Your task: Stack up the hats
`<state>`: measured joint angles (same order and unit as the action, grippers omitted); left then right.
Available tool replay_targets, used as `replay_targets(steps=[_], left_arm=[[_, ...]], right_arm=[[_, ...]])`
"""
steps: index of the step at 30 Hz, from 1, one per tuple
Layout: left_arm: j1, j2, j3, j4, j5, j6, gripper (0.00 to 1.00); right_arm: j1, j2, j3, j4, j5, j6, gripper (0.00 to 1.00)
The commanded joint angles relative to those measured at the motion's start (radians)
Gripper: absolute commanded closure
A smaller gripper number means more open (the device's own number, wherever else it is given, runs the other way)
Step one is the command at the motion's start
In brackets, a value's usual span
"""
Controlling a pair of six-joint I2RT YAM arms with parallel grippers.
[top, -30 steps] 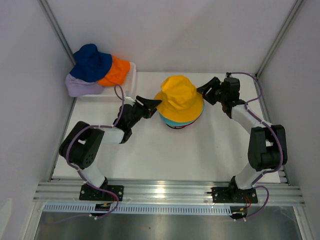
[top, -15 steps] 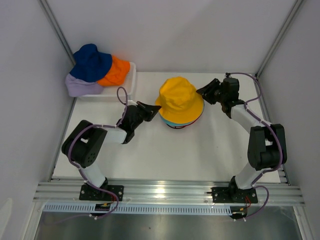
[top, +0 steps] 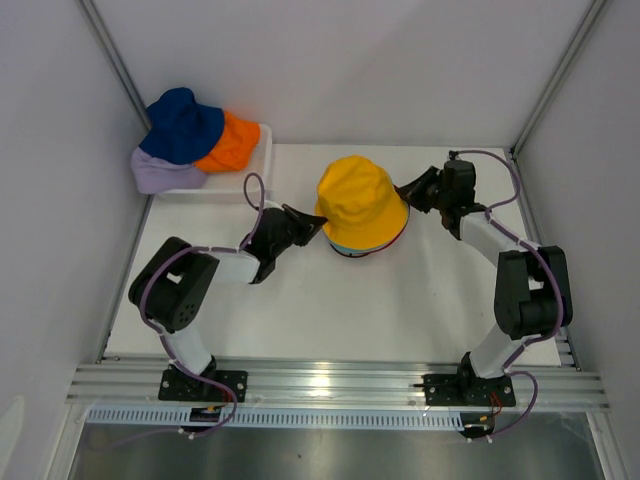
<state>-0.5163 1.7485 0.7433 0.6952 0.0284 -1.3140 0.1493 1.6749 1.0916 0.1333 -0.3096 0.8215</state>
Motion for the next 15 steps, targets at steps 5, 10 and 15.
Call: replay_targets(steps=[5, 10, 15], left_arm=[[-0.016, 0.054, -0.005, -0.100, -0.024, 0.058, 0.99], [-0.025, 0.072, -0.015, -0.098, -0.015, 0.084, 0.99], [-0.027, 0.078, 0.002, -0.112, 0.004, 0.119, 0.95]], right_arm=[[0.012, 0.002, -0.027, 0.005, 0.014, -0.016, 1.00], [0.013, 0.005, -0.036, 0.011, 0.010, -0.018, 1.00], [0.012, 0.002, -0.036, 0.012, 0.009, -0.018, 1.00]])
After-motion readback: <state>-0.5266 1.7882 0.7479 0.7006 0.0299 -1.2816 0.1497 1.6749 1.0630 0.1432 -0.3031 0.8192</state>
